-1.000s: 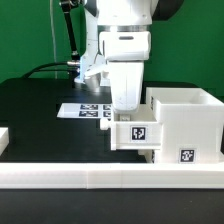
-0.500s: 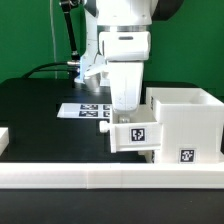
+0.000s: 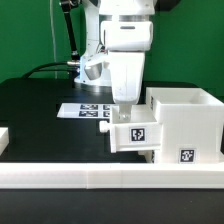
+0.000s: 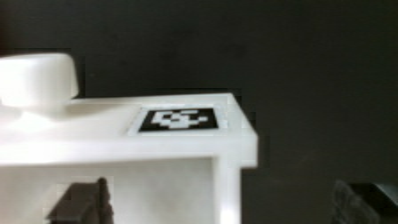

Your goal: Assemble drawer

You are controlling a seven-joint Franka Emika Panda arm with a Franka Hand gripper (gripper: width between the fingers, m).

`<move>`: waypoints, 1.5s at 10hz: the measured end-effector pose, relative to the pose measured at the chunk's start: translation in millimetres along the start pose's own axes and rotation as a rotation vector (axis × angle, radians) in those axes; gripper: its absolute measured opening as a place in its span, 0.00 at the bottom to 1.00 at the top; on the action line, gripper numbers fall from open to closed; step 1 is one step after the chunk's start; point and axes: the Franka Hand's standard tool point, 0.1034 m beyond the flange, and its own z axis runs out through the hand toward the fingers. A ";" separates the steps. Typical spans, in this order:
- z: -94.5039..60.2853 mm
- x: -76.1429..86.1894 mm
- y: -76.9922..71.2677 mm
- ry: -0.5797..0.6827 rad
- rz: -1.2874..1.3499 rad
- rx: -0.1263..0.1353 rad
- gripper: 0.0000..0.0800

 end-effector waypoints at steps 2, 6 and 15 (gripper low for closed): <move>-22.5 -6.5 4.6 -0.018 0.005 -0.006 0.81; -40.2 -49.7 17.9 -0.034 -0.050 -0.023 0.81; 13.7 -45.5 7.9 -0.002 -0.056 0.049 0.81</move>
Offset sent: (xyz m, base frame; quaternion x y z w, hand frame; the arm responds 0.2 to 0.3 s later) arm 0.0123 -0.0399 0.0449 -0.0088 -0.0329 -0.0307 0.9989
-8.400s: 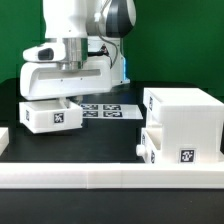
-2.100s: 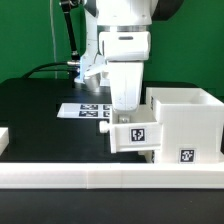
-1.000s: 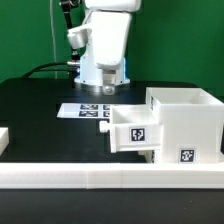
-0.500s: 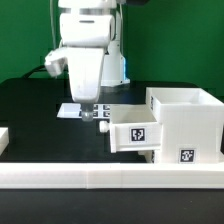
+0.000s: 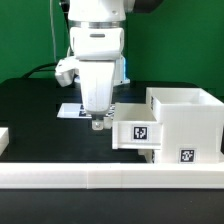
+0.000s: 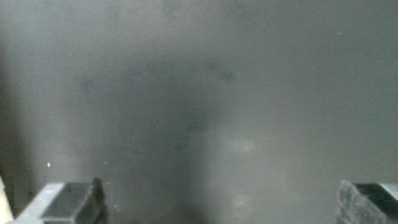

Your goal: Assemble drawer

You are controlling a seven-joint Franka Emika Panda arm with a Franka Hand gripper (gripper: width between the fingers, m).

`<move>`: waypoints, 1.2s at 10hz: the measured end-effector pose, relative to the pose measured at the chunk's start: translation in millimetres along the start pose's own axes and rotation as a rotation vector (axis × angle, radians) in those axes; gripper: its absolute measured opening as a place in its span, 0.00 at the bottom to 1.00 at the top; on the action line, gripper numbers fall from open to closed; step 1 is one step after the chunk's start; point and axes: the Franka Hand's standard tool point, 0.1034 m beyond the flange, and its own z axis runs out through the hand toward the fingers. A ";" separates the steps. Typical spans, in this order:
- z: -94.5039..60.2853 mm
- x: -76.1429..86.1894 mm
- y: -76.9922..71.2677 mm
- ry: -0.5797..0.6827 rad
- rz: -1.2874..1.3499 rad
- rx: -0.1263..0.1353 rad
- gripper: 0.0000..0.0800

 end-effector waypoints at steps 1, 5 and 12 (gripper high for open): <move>1.8 6.2 0.5 0.001 0.017 0.002 0.81; 4.6 26.7 1.7 0.003 0.039 0.003 0.81; 2.5 58.8 0.3 0.001 0.027 0.020 0.81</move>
Offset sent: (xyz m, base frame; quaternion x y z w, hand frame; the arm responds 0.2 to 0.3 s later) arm 0.0122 0.0367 -0.0053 -0.0112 0.0162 0.0000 0.9998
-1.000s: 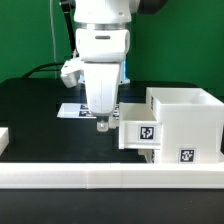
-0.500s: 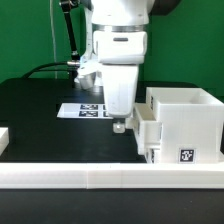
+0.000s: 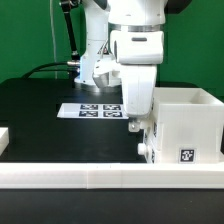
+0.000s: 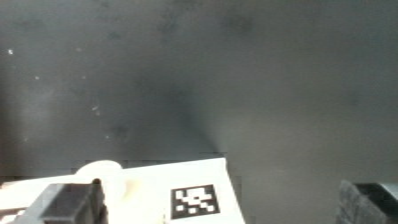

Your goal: Assemble drawer

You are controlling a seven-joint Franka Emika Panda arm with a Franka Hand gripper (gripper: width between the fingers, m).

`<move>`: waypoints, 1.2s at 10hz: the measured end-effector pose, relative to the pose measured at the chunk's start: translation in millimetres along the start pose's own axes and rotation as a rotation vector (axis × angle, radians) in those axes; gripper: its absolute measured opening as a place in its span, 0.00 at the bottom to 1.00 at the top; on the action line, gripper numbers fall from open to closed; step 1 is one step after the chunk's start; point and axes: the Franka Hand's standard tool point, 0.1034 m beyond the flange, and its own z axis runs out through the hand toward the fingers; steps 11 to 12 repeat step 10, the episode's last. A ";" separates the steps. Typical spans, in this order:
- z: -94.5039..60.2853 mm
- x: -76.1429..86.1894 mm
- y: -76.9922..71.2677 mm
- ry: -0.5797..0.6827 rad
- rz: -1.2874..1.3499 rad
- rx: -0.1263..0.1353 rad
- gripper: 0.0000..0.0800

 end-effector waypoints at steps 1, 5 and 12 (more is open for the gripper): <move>-2.0 -0.7 1.1 -0.003 0.000 0.007 0.81; 2.0 -53.0 2.7 -0.017 -0.009 0.013 0.81; 1.8 -57.6 3.2 -0.015 -0.007 0.009 0.81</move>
Offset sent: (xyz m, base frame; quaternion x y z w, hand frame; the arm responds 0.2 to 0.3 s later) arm -0.0049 -0.0659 -0.0091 0.0212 -0.0119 -0.0255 0.9994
